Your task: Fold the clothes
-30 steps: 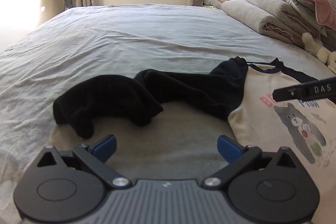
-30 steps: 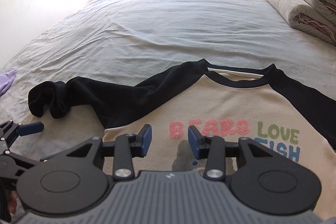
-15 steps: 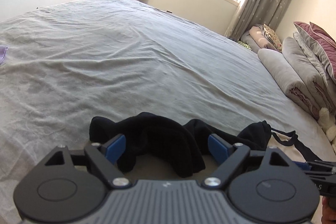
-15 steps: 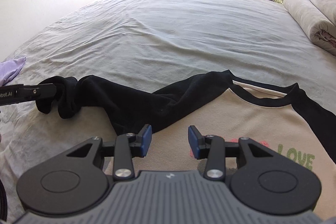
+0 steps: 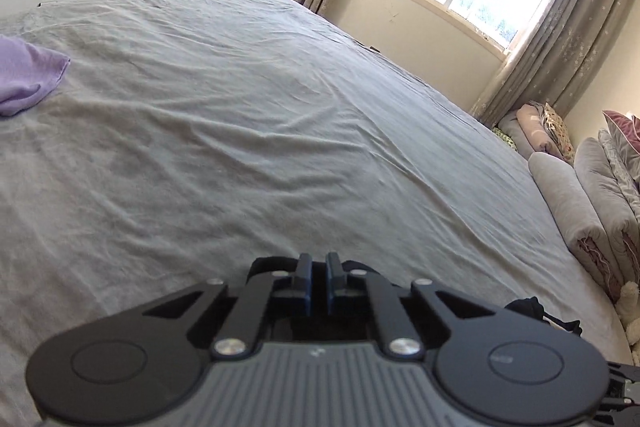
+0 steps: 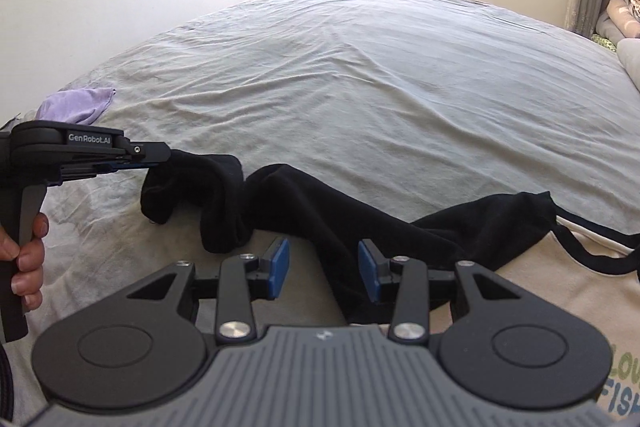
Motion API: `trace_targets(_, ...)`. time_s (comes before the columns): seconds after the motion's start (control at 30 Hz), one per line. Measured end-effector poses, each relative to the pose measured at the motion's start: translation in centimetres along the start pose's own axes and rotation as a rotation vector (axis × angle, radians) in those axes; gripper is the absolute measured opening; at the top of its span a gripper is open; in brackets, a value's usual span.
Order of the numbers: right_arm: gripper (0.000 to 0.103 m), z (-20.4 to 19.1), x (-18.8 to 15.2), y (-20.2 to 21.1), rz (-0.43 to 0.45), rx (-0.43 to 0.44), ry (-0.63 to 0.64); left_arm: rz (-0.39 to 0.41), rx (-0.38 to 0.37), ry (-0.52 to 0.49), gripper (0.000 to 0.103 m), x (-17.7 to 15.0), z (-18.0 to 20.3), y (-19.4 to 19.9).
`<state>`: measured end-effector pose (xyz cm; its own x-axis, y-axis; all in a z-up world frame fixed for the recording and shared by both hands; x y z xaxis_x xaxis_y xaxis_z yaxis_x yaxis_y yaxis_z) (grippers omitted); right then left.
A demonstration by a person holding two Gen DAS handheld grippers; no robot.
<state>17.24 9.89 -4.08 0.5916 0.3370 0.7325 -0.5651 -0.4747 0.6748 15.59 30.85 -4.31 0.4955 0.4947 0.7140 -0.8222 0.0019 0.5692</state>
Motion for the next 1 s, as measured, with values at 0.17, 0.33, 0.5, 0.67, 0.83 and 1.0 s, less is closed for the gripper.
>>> trace_targets(0.17,0.043,-3.1,0.2,-0.9,0.010,0.087,0.052,-0.006,-0.032,0.054,0.004,0.6,-0.8,0.5)
trace_targets(0.33,0.043,-5.1,0.8,-2.0,0.011,0.108,0.108,-0.072,-0.111,0.145,0.061,0.1,-1.0,0.2)
trace_targets(0.5,0.043,-5.2,0.8,-2.6,0.010,0.095,0.120,-0.180,-0.139,0.167,0.062,-1.6,-0.4,-1.1)
trace_targets(0.67,0.043,-3.2,0.5,-1.9,0.031,0.075,0.070,-0.234,-0.110,0.113,0.009,-3.0,0.0,-2.4)
trace_targets(0.83,0.043,0.0,-0.1,-0.9,0.030,0.005,0.065,-0.094,-0.009,0.040,0.009,-0.7,-0.4,-0.7)
trace_targets(1.0,0.043,2.1,-1.0,-0.1,0.021,-0.035,0.076,0.070,0.072,0.018,0.009,2.2,-1.8,1.6)
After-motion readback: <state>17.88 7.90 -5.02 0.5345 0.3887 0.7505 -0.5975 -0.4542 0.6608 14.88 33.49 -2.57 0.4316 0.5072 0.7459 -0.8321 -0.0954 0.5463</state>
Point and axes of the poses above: each gripper's, at about its wrist camera, not at the fingertips, and y roughly against the way its jaws point, z to its right, x to its top, the point moved 9 cm from there along -y, roughly the way its jaws point
